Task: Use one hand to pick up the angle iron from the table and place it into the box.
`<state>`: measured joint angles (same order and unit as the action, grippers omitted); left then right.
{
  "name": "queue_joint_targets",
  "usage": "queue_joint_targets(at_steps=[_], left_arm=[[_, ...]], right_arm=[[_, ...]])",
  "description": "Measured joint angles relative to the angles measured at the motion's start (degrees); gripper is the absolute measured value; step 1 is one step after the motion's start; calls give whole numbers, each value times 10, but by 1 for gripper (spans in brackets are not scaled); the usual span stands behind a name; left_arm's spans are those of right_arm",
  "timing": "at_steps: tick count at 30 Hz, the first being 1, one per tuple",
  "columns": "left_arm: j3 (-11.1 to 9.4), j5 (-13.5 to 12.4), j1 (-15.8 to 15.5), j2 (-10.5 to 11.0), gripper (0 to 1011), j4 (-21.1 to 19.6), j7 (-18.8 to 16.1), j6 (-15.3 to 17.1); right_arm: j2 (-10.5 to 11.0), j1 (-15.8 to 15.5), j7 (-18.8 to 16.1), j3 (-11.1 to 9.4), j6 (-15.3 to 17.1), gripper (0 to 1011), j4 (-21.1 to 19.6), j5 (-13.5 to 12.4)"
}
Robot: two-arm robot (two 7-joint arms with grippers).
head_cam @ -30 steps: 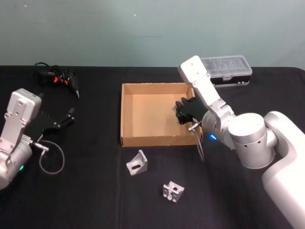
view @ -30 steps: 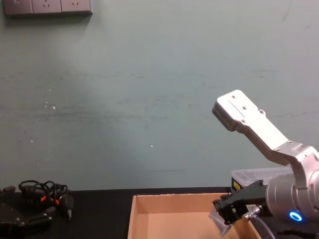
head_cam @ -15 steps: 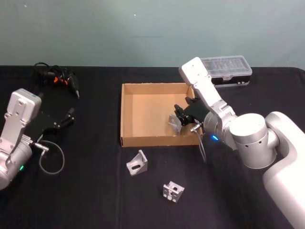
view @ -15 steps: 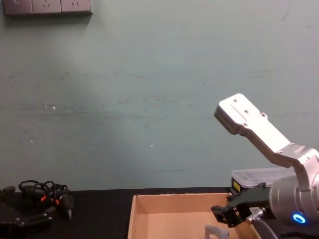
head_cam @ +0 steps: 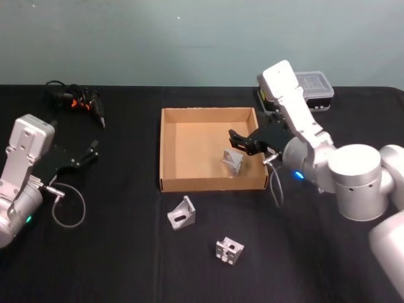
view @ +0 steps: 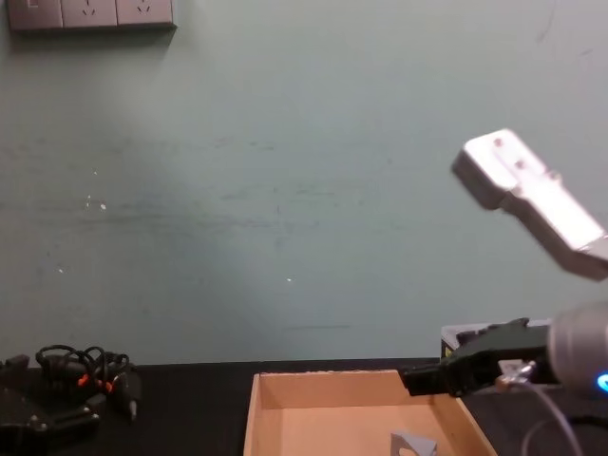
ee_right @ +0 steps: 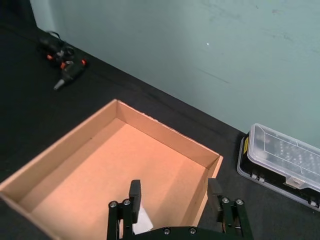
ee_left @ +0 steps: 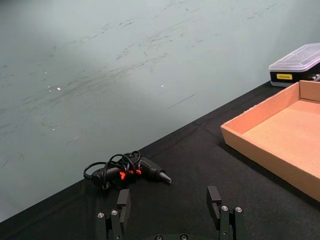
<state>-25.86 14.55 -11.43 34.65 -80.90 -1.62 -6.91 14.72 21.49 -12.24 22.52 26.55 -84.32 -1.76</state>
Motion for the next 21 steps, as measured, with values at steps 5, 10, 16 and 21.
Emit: queue_joint_targets(at_steps=[5,10,16,21], left_arm=[[0,0,0,0,1000,0,0,0],[0,0,0,0,1000,0,0,0],[0,0,0,0,1000,0,0,0],[0,0,0,0,1000,0,0,0]], right_arm=[[15,-25,-23,-24,6,961,-41,-19],[39,-55,-51,-51,9,1003,-91,-34],[75,-87,-84,-76,12,1003,-144,-54],[117,-113,-115,-82,4,1002,-183,-66]])
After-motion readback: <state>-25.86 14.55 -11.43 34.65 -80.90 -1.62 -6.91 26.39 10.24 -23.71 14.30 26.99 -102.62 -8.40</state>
